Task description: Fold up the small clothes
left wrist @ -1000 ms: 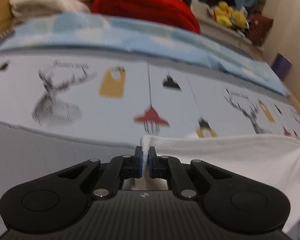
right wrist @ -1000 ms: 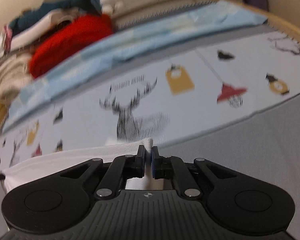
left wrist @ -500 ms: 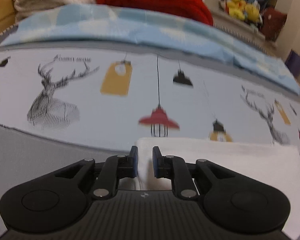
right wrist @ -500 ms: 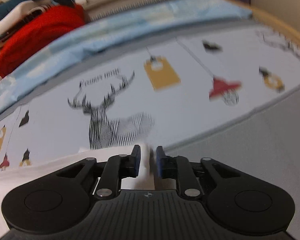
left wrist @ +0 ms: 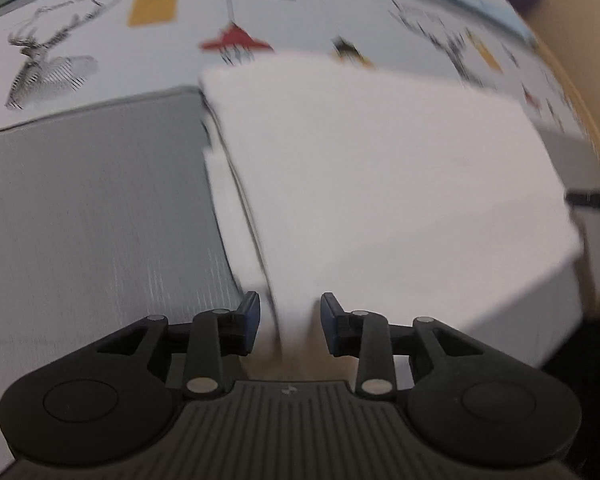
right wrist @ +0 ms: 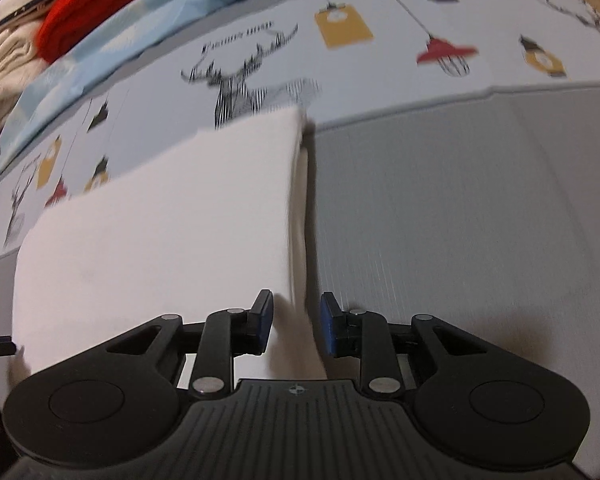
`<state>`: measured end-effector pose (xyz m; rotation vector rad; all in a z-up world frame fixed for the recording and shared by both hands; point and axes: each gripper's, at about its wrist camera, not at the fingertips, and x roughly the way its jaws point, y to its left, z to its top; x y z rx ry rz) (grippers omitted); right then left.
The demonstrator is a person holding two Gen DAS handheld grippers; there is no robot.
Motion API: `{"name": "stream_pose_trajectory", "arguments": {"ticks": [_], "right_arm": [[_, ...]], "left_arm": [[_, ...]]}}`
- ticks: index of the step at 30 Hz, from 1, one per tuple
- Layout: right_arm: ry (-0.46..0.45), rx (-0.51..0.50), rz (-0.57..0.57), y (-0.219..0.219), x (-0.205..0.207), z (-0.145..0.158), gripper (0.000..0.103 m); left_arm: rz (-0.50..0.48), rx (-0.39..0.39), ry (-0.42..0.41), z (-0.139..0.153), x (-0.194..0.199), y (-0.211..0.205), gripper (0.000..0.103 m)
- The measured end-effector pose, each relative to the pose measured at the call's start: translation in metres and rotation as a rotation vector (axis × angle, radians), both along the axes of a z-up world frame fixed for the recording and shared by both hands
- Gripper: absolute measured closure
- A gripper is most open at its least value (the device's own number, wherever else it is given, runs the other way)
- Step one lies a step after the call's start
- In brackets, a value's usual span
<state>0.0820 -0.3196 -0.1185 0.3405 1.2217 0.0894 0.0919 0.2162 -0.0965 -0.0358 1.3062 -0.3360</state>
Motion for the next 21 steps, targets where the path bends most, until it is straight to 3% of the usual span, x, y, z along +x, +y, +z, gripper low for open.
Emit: {"name": "stream_pose_trajectory", "arguments": {"ticks": [3, 5, 7, 11, 13, 15, 18, 21], "right_arm": [[0.064, -0.029, 0.062, 0.005, -0.018, -0.008, 0.075], [0.066, -0.1, 0.105, 0.011, -0.026, -0.008, 0.076], [0.03, -0.108, 0.083, 0.007, -0.033, 0.002, 0.103], [-0.048, -0.037, -0.043, -0.015, -0.053, 0.032, 0.103], [-0.025, -0.047, -0.07, -0.022, -0.06, 0.03, 0.103], [0.0, -0.061, -0.046, -0.017, -0.061, 0.02, 0.103], [-0.022, -0.042, -0.03, -0.008, -0.059, 0.014, 0.098], [-0.038, -0.023, -0.032, -0.003, -0.056, 0.01, 0.073]], "left_arm": [[-0.032, 0.056, 0.004, -0.004, -0.014, -0.005, 0.069], [-0.031, 0.078, 0.044, -0.009, -0.021, -0.004, 0.097], [-0.063, 0.068, 0.031, -0.003, -0.029, -0.007, 0.098], [-0.002, 0.025, -0.049, 0.024, -0.043, 0.008, 0.099], [0.026, 0.008, -0.048, 0.029, -0.049, 0.014, 0.099], [-0.007, 0.033, -0.011, 0.023, -0.052, 0.01, 0.099], [0.001, 0.169, 0.019, 0.009, -0.05, 0.006, 0.098], [0.062, 0.119, -0.011, 0.018, -0.049, 0.013, 0.09]]}}
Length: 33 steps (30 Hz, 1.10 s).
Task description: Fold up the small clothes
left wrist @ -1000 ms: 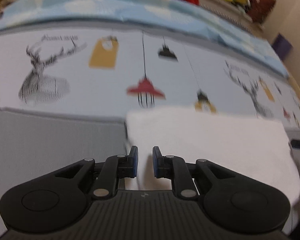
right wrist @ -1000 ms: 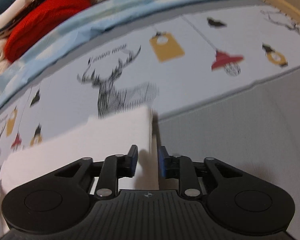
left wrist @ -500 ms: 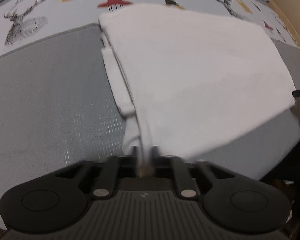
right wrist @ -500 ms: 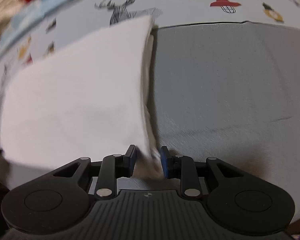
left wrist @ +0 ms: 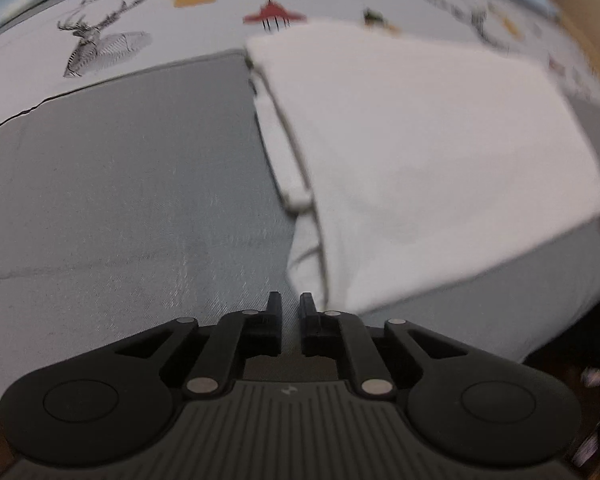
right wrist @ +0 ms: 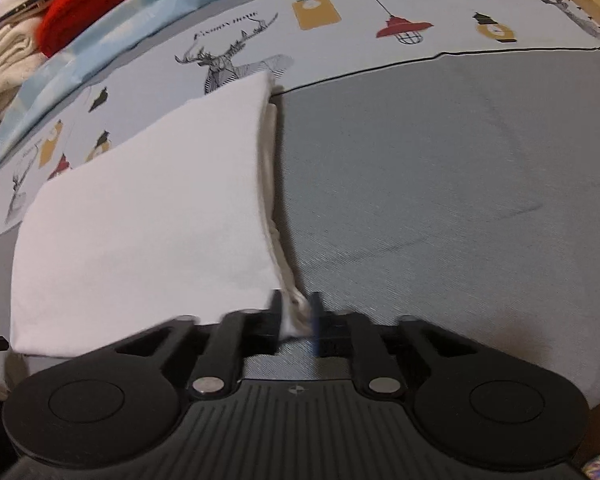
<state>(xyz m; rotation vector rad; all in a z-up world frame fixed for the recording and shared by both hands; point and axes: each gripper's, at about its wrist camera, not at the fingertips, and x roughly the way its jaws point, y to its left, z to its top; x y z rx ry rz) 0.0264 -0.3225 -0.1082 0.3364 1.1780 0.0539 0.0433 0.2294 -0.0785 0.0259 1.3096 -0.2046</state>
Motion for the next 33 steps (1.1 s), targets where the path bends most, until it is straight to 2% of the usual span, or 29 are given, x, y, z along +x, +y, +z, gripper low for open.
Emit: {"name": "stream_pose_trajectory", "arguments": {"ticks": [2, 3, 6, 8, 9, 10, 15, 18, 21, 24, 29, 33], "right_arm": [[0.017, -0.006, 0.028, 0.006, 0.006, -0.006, 0.071], [0.036, -0.019, 0.049, 0.009, 0.009, -0.011, 0.071], [0.079, -0.068, 0.103, 0.017, 0.013, -0.02, 0.072], [0.08, -0.091, 0.125, 0.021, 0.012, -0.022, 0.089], [0.079, -0.083, 0.131, 0.02, 0.011, -0.022, 0.095], [0.075, -0.077, 0.133, 0.02, 0.01, -0.021, 0.097], [0.09, -0.089, 0.103, 0.01, 0.007, -0.018, 0.098], [0.05, -0.113, 0.106, 0.015, 0.007, -0.011, 0.092], [-0.041, -0.106, 0.05, 0.012, 0.008, 0.003, 0.082], [-0.106, -0.068, 0.0, 0.01, 0.015, 0.009, 0.081], [-0.06, -0.1, 0.029, 0.026, 0.039, -0.009, 0.081], [0.001, -0.13, 0.048, 0.034, 0.055, -0.027, 0.079]], "left_arm": [[0.021, -0.036, -0.027, 0.006, 0.0, 0.0, 0.073], [0.023, -0.05, -0.027, 0.006, 0.001, -0.001, 0.071], [0.017, -0.044, -0.005, 0.0, 0.011, -0.01, 0.054], [0.016, -0.023, -0.006, -0.005, 0.015, -0.014, 0.044], [0.026, -0.021, -0.007, -0.007, 0.02, -0.015, 0.044], [0.044, -0.03, -0.006, -0.009, 0.025, -0.014, 0.043], [0.146, -0.093, -0.015, -0.014, 0.044, -0.003, 0.043], [0.234, -0.192, -0.021, -0.018, 0.052, 0.009, 0.043], [0.301, -0.265, 0.006, -0.028, 0.061, 0.016, 0.043], [0.33, -0.309, 0.007, -0.035, 0.074, 0.022, 0.043], [0.352, -0.371, 0.046, -0.053, 0.098, 0.034, 0.045], [0.309, -0.411, 0.057, -0.065, 0.114, 0.036, 0.045]]}}
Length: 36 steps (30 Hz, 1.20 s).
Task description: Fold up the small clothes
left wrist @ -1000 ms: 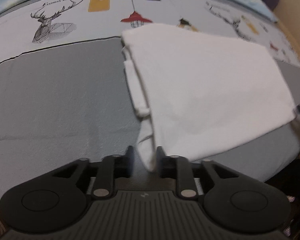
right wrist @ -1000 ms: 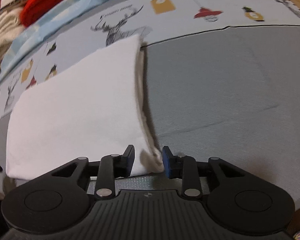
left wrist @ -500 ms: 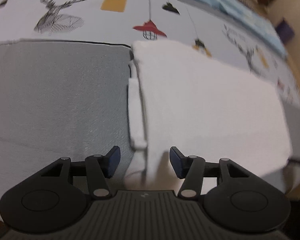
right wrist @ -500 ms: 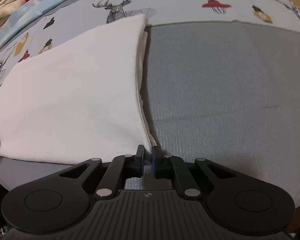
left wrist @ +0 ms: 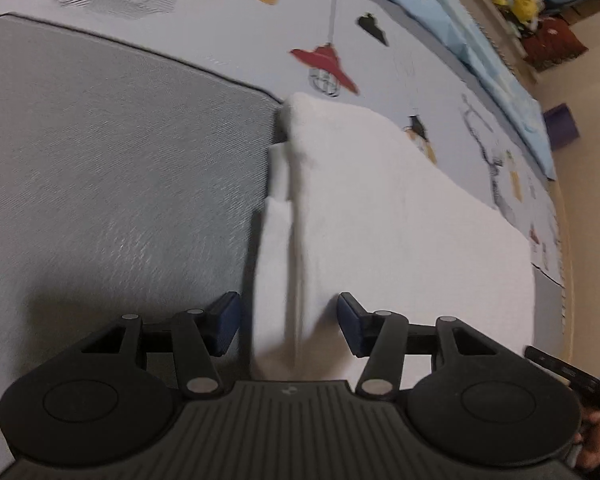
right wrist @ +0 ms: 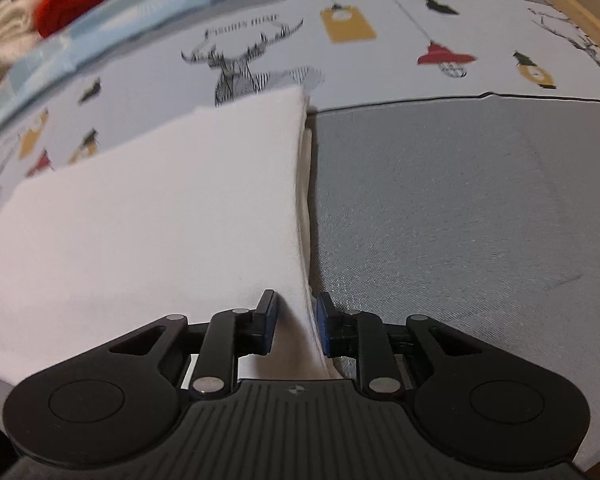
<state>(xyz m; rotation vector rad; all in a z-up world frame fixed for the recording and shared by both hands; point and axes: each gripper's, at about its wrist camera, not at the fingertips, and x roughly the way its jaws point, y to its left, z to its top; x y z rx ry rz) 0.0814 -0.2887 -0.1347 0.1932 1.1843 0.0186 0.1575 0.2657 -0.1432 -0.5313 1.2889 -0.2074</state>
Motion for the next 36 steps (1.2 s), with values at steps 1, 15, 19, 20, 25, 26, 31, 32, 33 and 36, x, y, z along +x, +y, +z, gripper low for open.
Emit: {"name": "stream_pose_trajectory", "arguments": {"ticks": [1, 15, 19, 20, 25, 26, 31, 32, 33, 36], "right_arm": [[0.012, 0.002, -0.005, 0.001, 0.003, -0.002, 0.077], [0.043, -0.02, 0.004, 0.019, 0.015, -0.009, 0.081], [0.05, 0.029, 0.05, 0.033, 0.013, -0.004, 0.084], [0.052, 0.041, 0.074, 0.04, 0.012, -0.003, 0.084], [0.068, 0.034, 0.121, 0.064, 0.007, -0.002, 0.083], [0.069, 0.028, 0.111, 0.065, 0.007, -0.002, 0.082], [0.066, 0.011, 0.089, 0.061, 0.006, 0.009, 0.078], [0.045, -0.002, 0.094, 0.059, 0.007, 0.017, 0.078], [0.01, -0.017, 0.11, 0.056, 0.007, 0.03, 0.078], [-0.109, -0.067, 0.155, 0.042, 0.007, 0.066, 0.073]], "left_arm": [[-0.011, -0.01, -0.007, -0.002, 0.003, -0.001, 0.045], [-0.115, -0.036, -0.078, -0.007, 0.01, -0.003, 0.09], [-0.095, -0.017, -0.079, 0.002, 0.001, 0.017, 0.091], [-0.077, -0.013, -0.071, 0.003, -0.003, 0.026, 0.091], [-0.058, -0.035, -0.027, 0.004, -0.021, 0.061, 0.087], [-0.047, -0.037, -0.019, 0.002, -0.025, 0.066, 0.078], [-0.015, -0.066, 0.0, -0.006, -0.032, 0.076, 0.066], [-0.011, -0.067, 0.004, -0.006, -0.032, 0.076, 0.066], [-0.014, -0.067, 0.005, -0.007, -0.032, 0.074, 0.066], [-0.045, -0.054, -0.001, -0.006, -0.03, 0.062, 0.067]]}}
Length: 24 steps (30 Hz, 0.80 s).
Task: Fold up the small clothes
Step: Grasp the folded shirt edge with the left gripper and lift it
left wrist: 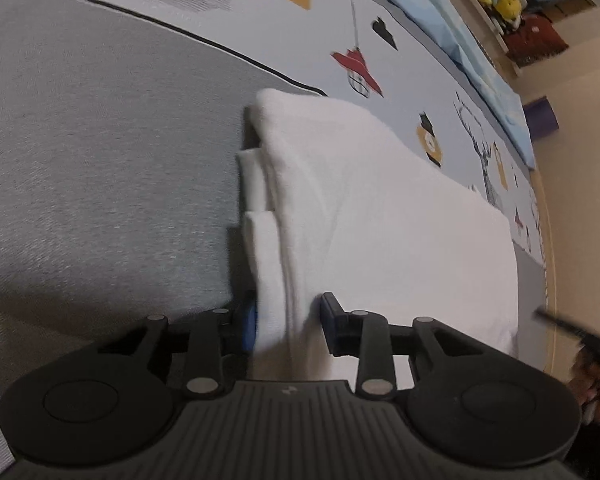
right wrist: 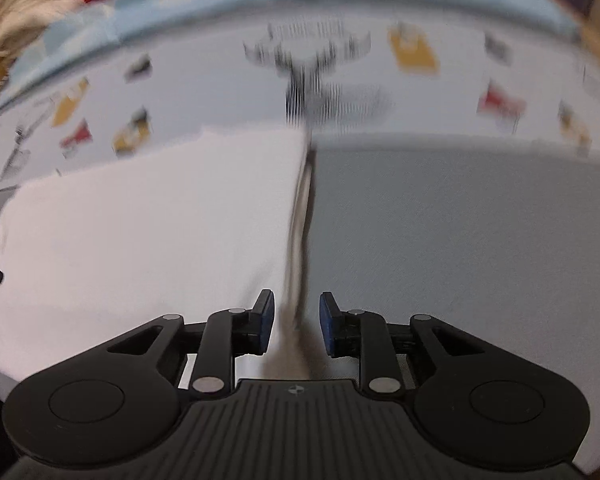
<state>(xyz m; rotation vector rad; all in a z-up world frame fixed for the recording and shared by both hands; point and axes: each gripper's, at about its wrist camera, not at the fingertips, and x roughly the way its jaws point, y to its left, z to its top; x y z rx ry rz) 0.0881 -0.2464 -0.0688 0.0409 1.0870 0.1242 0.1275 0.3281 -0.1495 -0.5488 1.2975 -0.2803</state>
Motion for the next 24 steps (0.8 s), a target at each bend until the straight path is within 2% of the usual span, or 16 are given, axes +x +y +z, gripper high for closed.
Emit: {"name": "stream_pose_trajectory", "arguments": {"ticks": [3, 5, 8, 10, 14, 17, 19, 24], "right_arm": [[-0.116, -0.05, 0.017, -0.018, -0.004, 0.025, 0.068], [-0.162, -0.062, -0.014, -0.03, -0.007, 0.026, 0.068], [-0.129, -0.065, -0.095, -0.046, -0.008, 0.014, 0.068], [-0.156, -0.038, -0.124, -0.052, -0.009, 0.016, 0.068], [-0.187, -0.016, -0.162, -0.063, -0.012, 0.02, 0.068], [-0.197, 0.026, -0.204, -0.072, -0.012, 0.021, 0.068], [-0.209, 0.036, -0.214, -0.078, -0.014, 0.023, 0.068], [-0.231, 0.022, -0.211, -0.089, -0.024, 0.027, 0.068]], "left_arm": [[-0.032, 0.032, -0.013, 0.0, 0.001, -0.01, 0.069], [-0.031, 0.049, -0.009, 0.0, 0.002, -0.013, 0.08], [-0.042, 0.08, -0.009, 0.005, 0.003, -0.023, 0.088], [-0.072, 0.131, -0.021, 0.014, 0.003, -0.033, 0.09], [-0.155, 0.162, -0.086, 0.049, 0.005, -0.058, 0.091], [-0.249, 0.154, -0.196, 0.092, 0.002, -0.094, 0.091], [-0.297, 0.12, -0.26, 0.116, -0.001, -0.122, 0.091], [-0.374, 0.043, -0.333, 0.145, 0.007, -0.221, 0.091]]}}
